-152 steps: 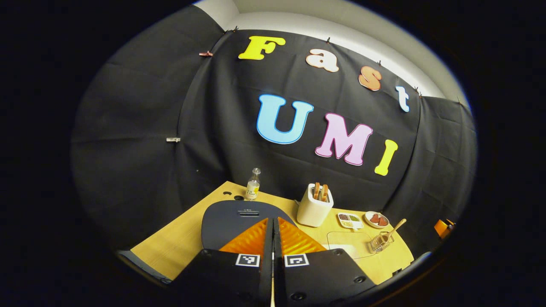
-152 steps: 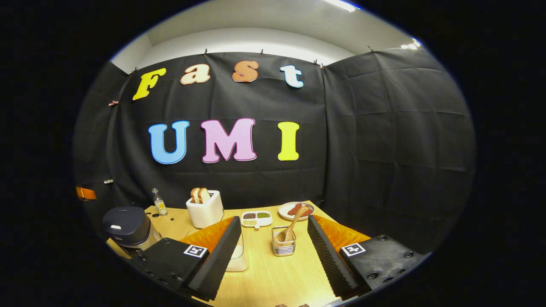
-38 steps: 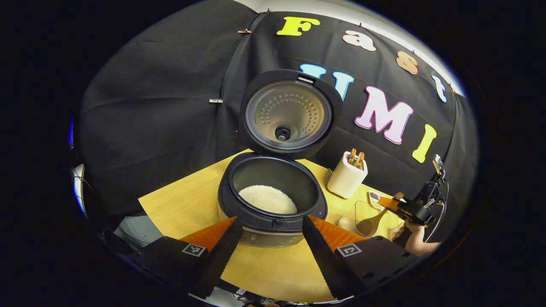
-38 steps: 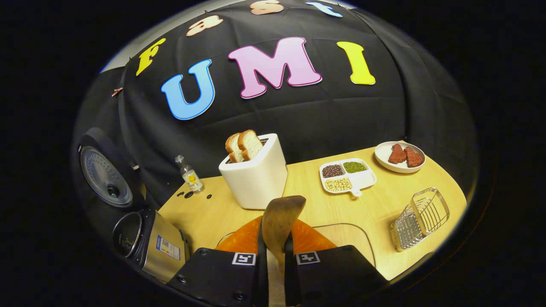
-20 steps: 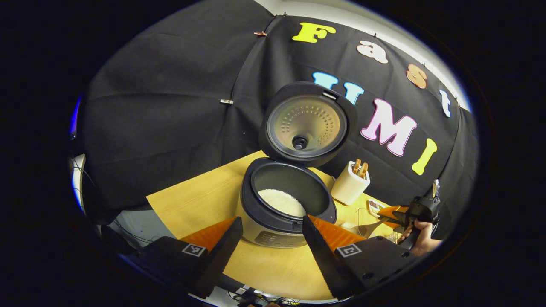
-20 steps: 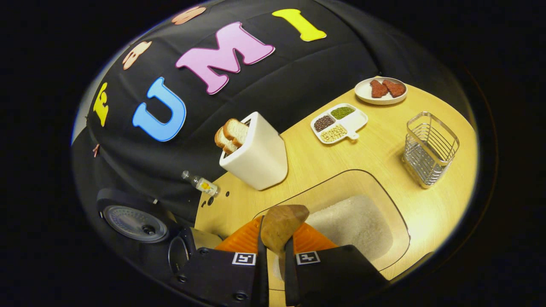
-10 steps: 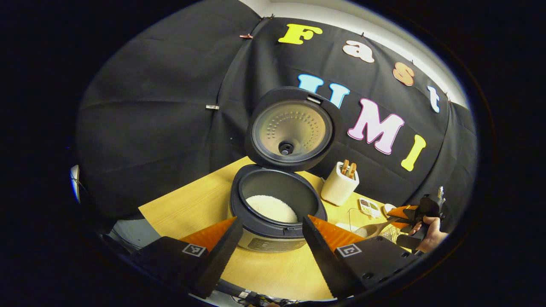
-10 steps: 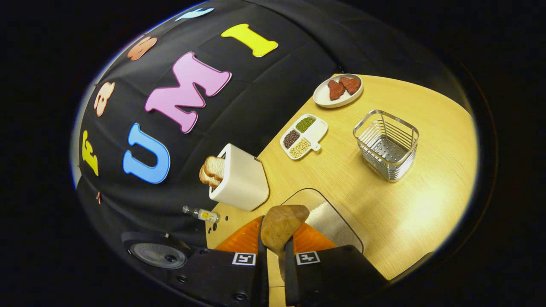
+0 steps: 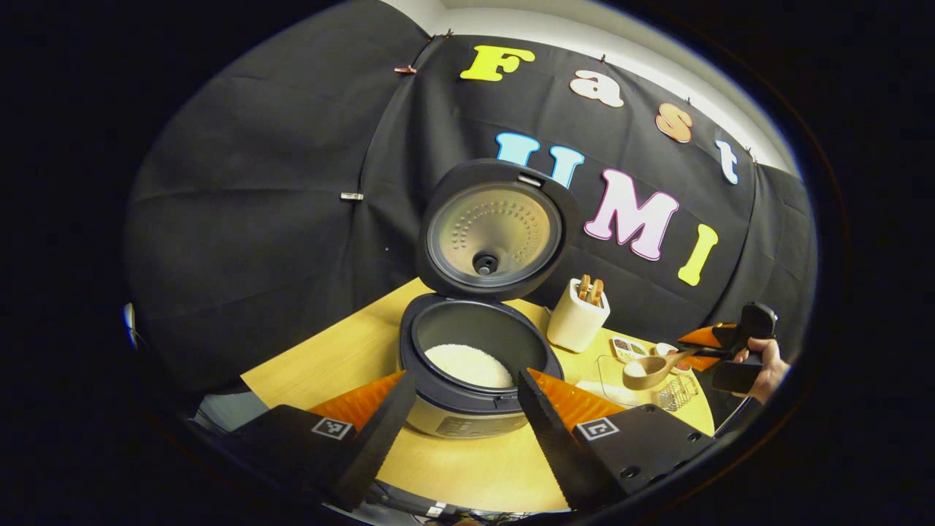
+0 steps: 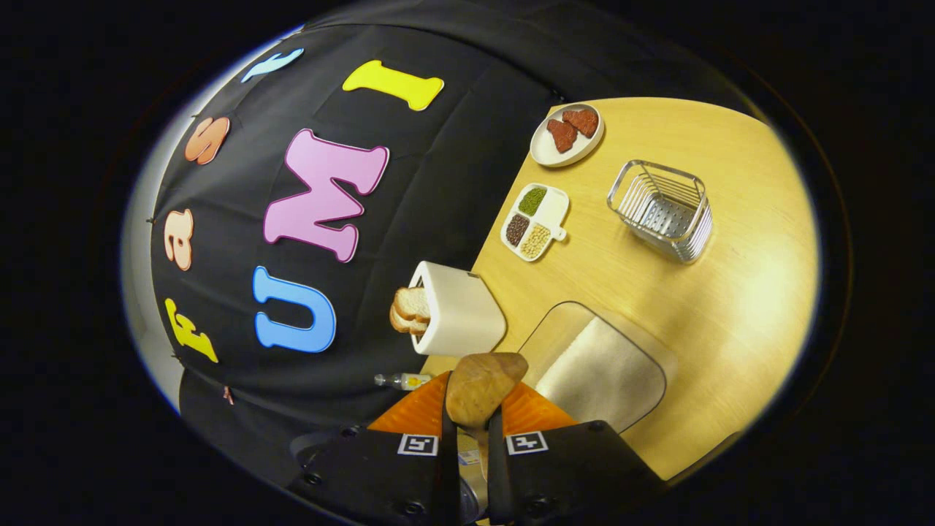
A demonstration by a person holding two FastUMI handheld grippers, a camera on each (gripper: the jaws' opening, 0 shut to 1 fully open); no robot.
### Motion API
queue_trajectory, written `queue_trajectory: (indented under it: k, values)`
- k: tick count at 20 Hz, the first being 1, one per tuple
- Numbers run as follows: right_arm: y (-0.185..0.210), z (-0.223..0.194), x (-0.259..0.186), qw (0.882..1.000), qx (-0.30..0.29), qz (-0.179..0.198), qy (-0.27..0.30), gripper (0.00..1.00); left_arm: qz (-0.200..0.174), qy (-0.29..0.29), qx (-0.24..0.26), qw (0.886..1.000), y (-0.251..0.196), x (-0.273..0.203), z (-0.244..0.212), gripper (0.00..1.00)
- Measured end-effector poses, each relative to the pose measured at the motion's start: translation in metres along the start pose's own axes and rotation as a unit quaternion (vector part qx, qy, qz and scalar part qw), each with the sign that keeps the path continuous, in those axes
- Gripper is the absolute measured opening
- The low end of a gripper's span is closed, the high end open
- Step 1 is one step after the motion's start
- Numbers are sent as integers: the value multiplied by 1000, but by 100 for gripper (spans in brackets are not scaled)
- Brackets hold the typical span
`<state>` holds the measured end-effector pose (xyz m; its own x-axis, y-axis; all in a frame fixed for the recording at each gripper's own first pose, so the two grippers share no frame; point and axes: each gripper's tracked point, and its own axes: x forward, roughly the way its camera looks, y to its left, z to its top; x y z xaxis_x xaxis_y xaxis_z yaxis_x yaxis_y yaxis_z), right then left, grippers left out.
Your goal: Close the left gripper, press the button to open the rice cooker; take a wooden spoon from the chopstick holder with the right hand, scoop a spoonful of rice and pour it into the rice cooker, then put the wooden spoon back into the chopstick holder.
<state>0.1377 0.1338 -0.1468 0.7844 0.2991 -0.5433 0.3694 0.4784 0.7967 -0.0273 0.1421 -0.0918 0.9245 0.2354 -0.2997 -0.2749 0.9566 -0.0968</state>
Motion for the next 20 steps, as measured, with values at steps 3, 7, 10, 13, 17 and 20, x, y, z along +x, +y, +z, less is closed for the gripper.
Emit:
queue_trajectory:
  k: [3,7,10,13,17,20]
  values:
    - [30,-24,0,1000,10,21,19,19,4,-9,-6,1000,10,-3,4,95]
    - [80,-73,4,996,14,56,66,19,16,-17,-23,999,27,-6,4,96]
    - [112,-107,7,993,1,76,91,19,29,-21,-38,999,41,-8,4,96]
    - [137,-143,16,989,-21,90,112,19,42,-26,-37,998,56,-12,3,95]
    - [158,-192,24,982,-90,105,131,19,55,-28,-31,998,73,-19,6,95]
    - [172,-222,29,969,-169,126,132,19,67,-25,-39,997,84,-21,3,95]
